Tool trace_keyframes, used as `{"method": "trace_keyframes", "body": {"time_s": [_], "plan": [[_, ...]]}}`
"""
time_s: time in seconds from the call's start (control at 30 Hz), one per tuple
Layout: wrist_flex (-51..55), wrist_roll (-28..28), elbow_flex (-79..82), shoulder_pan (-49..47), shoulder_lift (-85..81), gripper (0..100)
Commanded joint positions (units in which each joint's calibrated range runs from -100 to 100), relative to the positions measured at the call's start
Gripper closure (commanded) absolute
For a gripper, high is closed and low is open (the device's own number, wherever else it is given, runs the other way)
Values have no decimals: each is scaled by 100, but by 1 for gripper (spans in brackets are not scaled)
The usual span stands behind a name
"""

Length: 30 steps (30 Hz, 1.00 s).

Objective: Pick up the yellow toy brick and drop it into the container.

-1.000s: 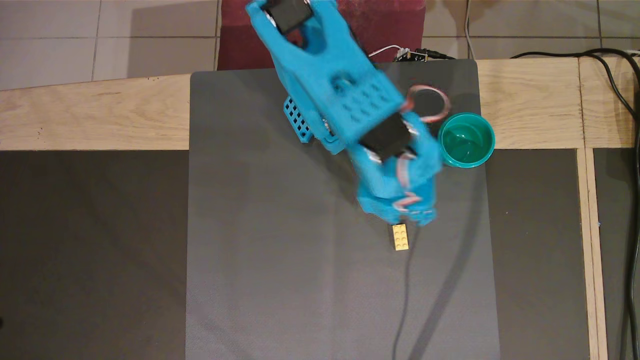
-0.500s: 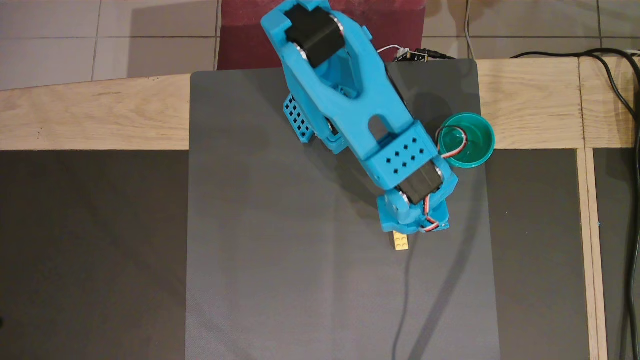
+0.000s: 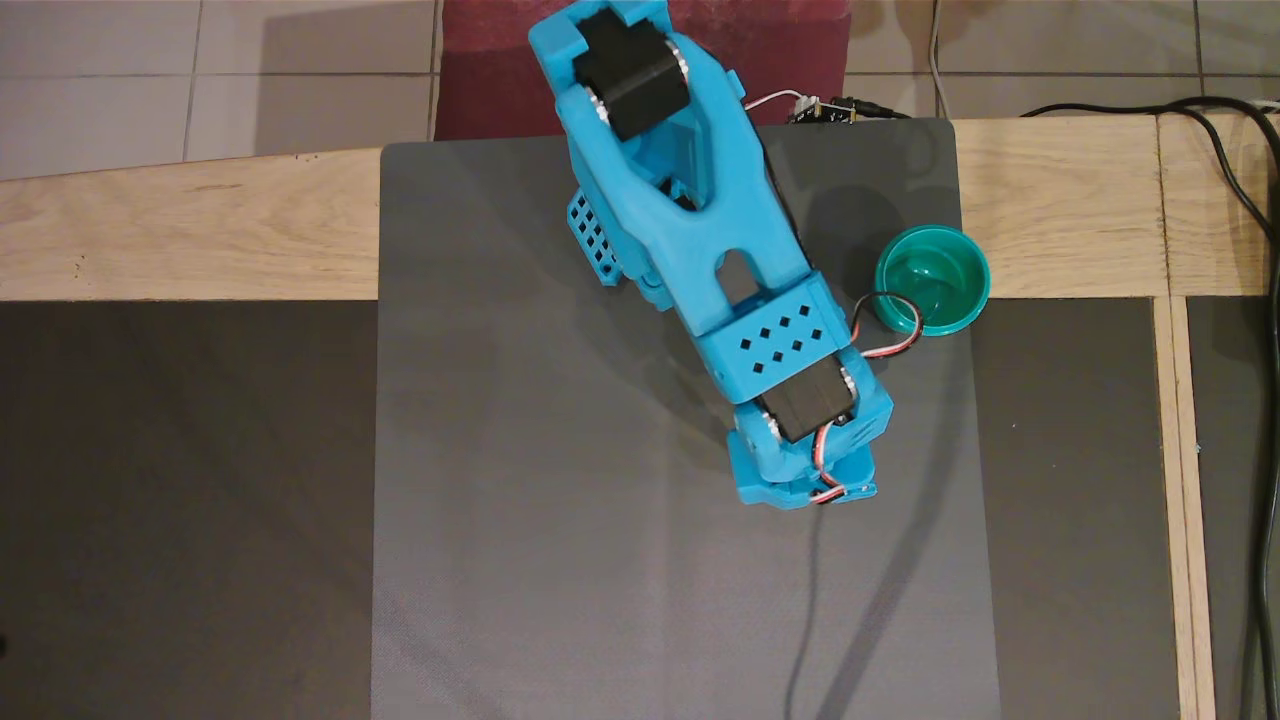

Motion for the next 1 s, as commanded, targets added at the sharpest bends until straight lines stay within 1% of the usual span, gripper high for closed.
{"method": "trace_keyframes", "body": {"time_s": [0.0, 0.27, 0.4, 0.53, 0.83, 0.97], "plan": [[29, 6, -115, -15, 5, 88], [-42, -20, 156, -46, 5, 88], [-86, -30, 381, -332, 14, 88], [-992, -25, 1004, -379, 14, 88], [-1134, 12, 1031, -325, 14, 88], [-1481, 1, 1139, -325, 258, 88]]}}
